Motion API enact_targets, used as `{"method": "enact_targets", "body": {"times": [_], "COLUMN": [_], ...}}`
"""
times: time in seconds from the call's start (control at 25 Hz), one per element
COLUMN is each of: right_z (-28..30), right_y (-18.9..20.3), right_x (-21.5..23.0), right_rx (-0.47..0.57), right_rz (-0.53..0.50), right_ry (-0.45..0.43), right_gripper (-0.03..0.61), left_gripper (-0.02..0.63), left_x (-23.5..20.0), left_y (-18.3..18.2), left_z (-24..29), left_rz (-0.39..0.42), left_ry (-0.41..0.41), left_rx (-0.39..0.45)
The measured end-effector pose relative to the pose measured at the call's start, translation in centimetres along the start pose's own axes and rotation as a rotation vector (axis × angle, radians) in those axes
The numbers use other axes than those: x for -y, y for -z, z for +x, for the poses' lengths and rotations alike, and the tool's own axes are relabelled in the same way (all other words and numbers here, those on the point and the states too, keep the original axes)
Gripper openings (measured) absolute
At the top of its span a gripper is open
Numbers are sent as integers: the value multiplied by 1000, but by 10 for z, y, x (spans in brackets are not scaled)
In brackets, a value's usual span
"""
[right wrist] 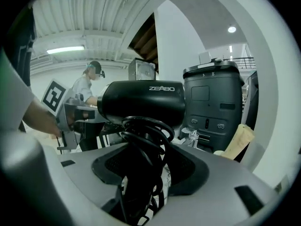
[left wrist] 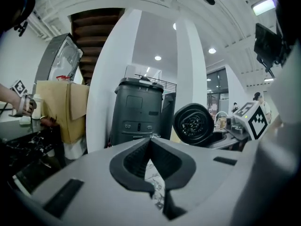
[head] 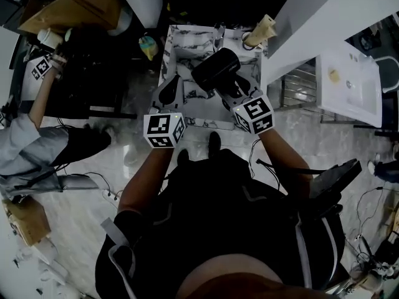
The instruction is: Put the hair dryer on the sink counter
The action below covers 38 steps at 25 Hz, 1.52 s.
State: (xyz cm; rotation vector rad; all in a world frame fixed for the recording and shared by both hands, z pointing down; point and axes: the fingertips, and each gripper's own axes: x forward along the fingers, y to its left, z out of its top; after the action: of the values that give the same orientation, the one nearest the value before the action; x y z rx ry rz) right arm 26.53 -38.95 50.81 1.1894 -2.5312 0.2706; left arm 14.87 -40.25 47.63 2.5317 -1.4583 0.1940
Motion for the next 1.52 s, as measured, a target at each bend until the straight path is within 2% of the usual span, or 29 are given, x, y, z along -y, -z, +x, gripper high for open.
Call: {"method": "enact_targets", "body": {"times": [0.52, 0.68, 0.88, 1.04, 1.28, 1.52], "right_z": [49, 61, 75, 85, 102, 118], "right_y": [73, 92, 118, 142, 176, 205], "right_x": [11, 6, 7, 11, 11, 14], "right_rx": [-160, -196, -261, -330, -400, -472], "right_rz": [-86, -118, -108, -118, -78, -60], "right_ry": [-173, -217, -221, -225, -231, -229], "right_gripper": [236, 236, 236, 236, 236, 236], "left_gripper": [5, 5, 5, 5, 5, 5], "left_x": [-26, -31, -36, -35, -37, -33], "left_y": [54, 66, 85, 95, 114, 126], "left_z": [25, 24, 28, 30, 33, 39], "left_rz": [-86, -113, -84, -116, -156, -153], "left_ry": [-132, -145, -157, -142, -143, -126], "left_rx": [-78, -107, -181, -208, -249, -278]}}
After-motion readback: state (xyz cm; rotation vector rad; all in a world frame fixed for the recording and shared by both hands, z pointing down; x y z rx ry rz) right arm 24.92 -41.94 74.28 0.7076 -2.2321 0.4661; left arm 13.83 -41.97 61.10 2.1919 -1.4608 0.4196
